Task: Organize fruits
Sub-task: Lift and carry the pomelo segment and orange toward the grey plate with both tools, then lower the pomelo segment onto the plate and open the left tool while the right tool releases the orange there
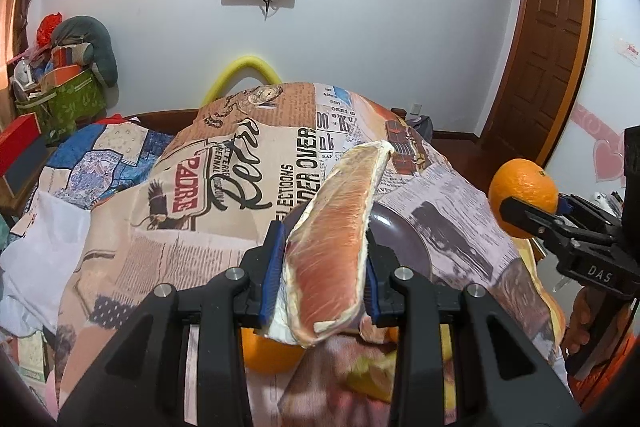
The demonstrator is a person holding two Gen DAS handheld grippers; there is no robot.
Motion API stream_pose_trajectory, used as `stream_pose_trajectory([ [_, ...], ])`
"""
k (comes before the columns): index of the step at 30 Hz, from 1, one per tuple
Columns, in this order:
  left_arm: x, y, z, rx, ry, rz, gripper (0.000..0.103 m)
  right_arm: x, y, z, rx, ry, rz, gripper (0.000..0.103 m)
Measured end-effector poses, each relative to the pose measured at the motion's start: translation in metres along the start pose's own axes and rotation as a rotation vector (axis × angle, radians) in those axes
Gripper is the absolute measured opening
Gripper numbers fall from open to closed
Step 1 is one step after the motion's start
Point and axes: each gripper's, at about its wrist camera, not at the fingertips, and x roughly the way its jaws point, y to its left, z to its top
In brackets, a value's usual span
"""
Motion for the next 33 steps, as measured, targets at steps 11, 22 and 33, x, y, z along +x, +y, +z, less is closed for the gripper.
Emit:
stream_pose_trajectory([
  [11, 0.060, 0.004, 0.016, 0.009, 0.044, 0.013, 0.034, 0.053, 0.004, 0.013, -0.049, 0.053, 0.025, 0.067],
  [22, 0.106, 0.011, 0.023, 0.033, 0.089, 0.016, 0.023, 0.107, -0.006, 0.014, -0.084, 0.157, 0.035, 0.067],
  [33, 0.128, 0.025, 0.011, -0.007, 0.180, 0.015, 0.023, 0.146, -0.005, 0.000, -0.110, 0.322, 0.081, 0.067],
])
